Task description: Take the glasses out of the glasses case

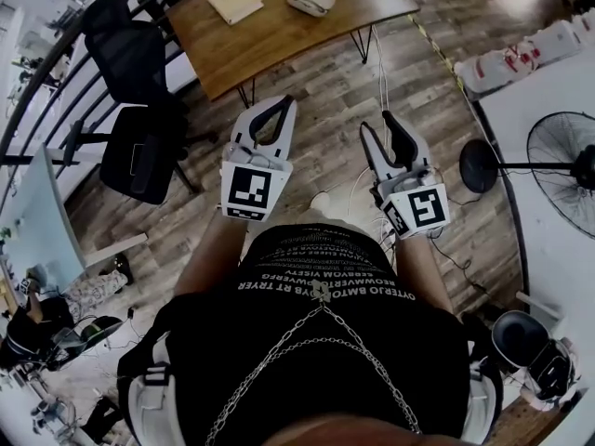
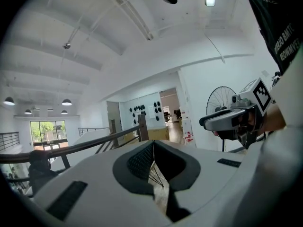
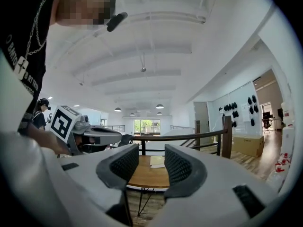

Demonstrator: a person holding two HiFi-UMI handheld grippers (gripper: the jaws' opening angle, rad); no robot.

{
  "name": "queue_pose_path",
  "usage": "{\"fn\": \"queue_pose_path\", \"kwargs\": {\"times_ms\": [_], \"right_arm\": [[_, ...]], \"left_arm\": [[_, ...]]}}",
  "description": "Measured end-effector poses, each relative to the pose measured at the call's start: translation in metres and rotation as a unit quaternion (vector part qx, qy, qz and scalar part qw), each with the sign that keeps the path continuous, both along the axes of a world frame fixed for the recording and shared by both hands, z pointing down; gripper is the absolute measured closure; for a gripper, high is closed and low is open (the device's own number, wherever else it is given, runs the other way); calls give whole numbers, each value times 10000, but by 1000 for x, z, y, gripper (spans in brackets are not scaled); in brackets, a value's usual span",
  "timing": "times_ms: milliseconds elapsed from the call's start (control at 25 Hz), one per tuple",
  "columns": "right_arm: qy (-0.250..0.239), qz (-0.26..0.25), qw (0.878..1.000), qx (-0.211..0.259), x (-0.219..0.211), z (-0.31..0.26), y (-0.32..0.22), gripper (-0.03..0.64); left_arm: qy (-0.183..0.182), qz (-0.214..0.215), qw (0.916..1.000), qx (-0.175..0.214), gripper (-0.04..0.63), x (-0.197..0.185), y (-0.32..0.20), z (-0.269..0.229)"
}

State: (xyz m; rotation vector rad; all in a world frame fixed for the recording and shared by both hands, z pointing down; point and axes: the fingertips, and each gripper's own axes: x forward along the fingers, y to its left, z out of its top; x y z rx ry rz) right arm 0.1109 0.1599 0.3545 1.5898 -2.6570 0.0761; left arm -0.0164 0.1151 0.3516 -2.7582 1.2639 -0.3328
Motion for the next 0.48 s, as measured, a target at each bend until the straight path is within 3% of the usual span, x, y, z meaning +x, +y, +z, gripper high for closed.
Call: {"fn": "queue_pose_path", "kwargs": {"times_ms": [280,480], "right_arm": [[-82,-271,9996,61,23,-1,-30,462],[-101,-339,9994,24,32,2,-43,460]], "left_arm": [[59,-183,9998,-26,567,26,-25,-3],[-48,-357,9993,-86,567,24,-31,2]]}}
